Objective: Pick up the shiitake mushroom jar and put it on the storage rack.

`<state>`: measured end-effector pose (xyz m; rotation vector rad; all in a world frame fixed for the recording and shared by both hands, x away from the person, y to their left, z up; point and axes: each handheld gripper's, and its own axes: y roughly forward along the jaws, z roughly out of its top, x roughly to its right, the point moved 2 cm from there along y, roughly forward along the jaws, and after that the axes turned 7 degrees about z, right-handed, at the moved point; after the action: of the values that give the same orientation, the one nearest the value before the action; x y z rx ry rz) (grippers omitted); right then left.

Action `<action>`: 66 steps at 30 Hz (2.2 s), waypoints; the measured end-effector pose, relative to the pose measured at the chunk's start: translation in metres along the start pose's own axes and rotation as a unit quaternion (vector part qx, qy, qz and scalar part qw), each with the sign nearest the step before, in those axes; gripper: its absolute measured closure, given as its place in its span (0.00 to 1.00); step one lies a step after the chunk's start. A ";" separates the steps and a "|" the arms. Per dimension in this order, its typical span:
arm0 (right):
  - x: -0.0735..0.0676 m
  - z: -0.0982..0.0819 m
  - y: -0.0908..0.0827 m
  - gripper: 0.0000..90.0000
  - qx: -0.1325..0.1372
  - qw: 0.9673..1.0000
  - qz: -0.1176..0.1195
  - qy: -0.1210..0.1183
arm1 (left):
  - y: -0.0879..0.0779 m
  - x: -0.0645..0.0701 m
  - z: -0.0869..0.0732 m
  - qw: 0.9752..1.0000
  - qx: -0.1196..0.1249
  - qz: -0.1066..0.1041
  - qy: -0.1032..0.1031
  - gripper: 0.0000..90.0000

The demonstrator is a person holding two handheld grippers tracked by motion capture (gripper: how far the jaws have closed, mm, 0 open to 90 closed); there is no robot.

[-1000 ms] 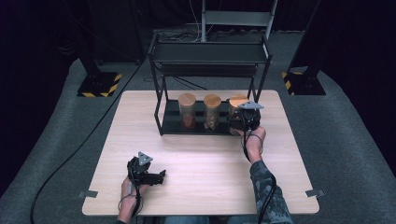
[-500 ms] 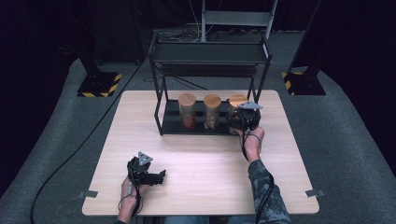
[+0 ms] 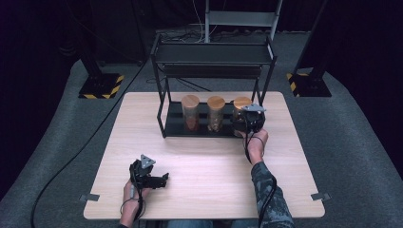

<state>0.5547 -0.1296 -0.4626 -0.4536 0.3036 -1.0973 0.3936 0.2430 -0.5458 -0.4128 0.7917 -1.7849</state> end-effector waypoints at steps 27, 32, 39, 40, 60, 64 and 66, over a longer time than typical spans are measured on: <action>0.006 -0.002 0.016 0.27 -0.004 1.000 -0.014 0.013 | 0.000 0.000 0.000 1.000 0.000 -0.001 0.001 0.01; 0.007 -0.003 0.020 0.27 -0.007 1.000 -0.016 0.016 | 0.000 0.000 0.000 1.000 0.000 -0.001 0.000 0.01; 0.007 -0.004 0.024 0.27 -0.012 1.000 -0.014 0.017 | 0.000 0.000 0.000 1.000 0.000 -0.002 0.001 0.01; 0.007 -0.004 0.025 0.27 -0.013 1.000 -0.014 0.017 | 0.000 0.000 0.000 1.000 0.000 -0.002 0.001 0.01; 0.008 -0.003 0.035 0.27 -0.015 1.000 -0.007 0.020 | 0.000 0.000 0.000 1.000 0.000 -0.003 0.001 0.01; 0.007 -0.002 0.036 0.27 -0.015 1.000 -0.009 0.020 | 0.000 0.000 0.000 1.000 0.000 -0.003 0.001 0.01; 0.007 -0.001 0.037 0.27 -0.016 1.000 -0.008 0.021 | 0.000 0.000 0.000 1.000 0.000 -0.003 0.001 0.01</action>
<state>0.5864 -0.1220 -0.4821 -0.4639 0.3549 -1.1206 0.3936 0.2428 -0.5459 -0.4145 0.7931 -1.7918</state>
